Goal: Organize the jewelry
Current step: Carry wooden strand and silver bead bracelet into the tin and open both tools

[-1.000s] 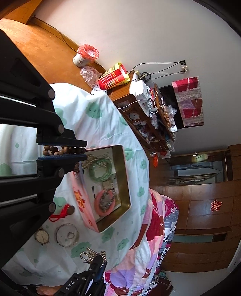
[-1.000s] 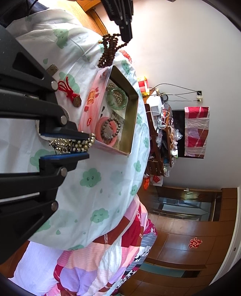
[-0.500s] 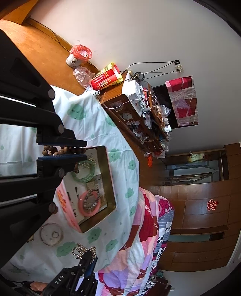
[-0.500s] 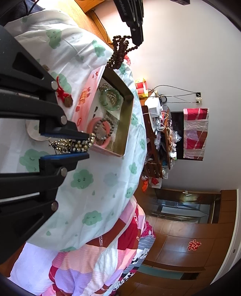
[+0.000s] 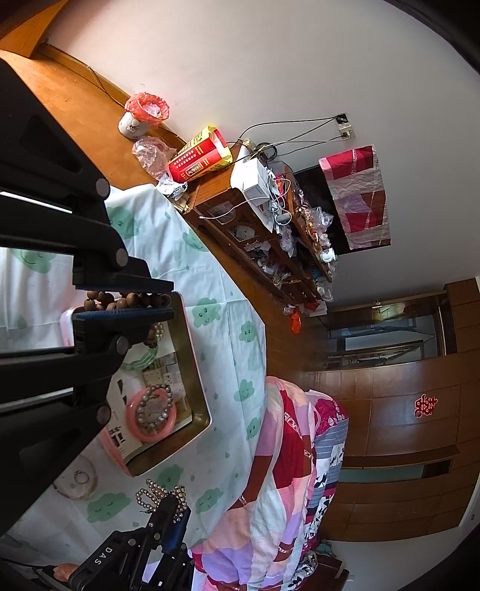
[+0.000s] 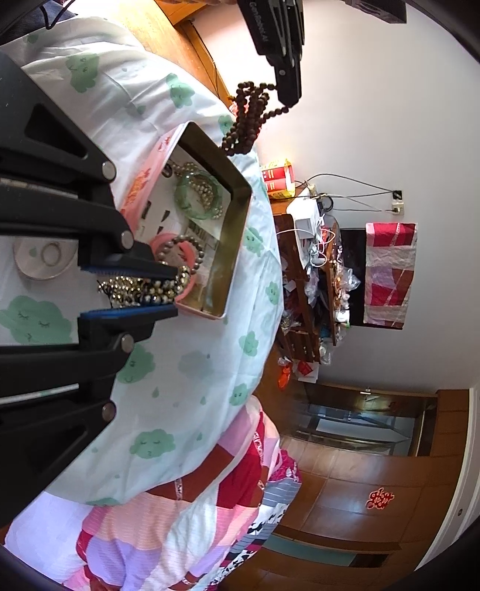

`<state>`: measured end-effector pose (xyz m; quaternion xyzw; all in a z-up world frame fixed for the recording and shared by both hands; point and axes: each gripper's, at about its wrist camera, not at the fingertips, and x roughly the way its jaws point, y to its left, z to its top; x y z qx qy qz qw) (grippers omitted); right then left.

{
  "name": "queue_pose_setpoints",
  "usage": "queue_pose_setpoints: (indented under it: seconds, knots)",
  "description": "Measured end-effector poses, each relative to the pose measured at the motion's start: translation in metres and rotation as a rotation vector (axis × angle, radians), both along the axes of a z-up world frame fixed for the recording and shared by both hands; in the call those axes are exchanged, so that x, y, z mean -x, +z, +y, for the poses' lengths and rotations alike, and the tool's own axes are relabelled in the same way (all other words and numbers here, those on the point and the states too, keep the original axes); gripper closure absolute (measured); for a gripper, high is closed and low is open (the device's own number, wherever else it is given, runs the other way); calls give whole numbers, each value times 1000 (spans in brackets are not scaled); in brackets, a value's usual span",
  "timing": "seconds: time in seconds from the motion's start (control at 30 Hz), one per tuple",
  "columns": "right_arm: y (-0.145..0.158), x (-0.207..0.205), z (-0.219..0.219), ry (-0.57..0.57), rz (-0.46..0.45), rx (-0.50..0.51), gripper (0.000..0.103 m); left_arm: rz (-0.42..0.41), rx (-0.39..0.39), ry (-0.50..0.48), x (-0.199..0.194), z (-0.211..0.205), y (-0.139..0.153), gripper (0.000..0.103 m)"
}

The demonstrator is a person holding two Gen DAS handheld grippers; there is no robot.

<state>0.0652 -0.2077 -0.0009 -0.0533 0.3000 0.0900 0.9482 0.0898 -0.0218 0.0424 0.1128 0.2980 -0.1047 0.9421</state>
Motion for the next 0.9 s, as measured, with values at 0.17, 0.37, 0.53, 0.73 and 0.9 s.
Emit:
queue_pose_setpoints:
  seconds: [0.17, 0.37, 0.53, 0.73, 0.9]
  knots:
    - [4, -11, 4, 7, -4, 10, 87, 0, -9, 2, -10, -6, -2, 96]
    - [4, -26, 11, 10, -3, 20, 87, 19, -2, 11, -22, -9, -9, 96]
    - [4, -41, 13, 6, 1, 28, 87, 39, -6, 13, -32, -15, -15, 96]
    - [1, -56, 19, 2, 11, 49, 87, 48, -12, 27, -45, -19, -21, 96]
    - [-5, -66, 23, -2, 26, 54, 87, 58, -15, 39, -52, -20, -27, 96]
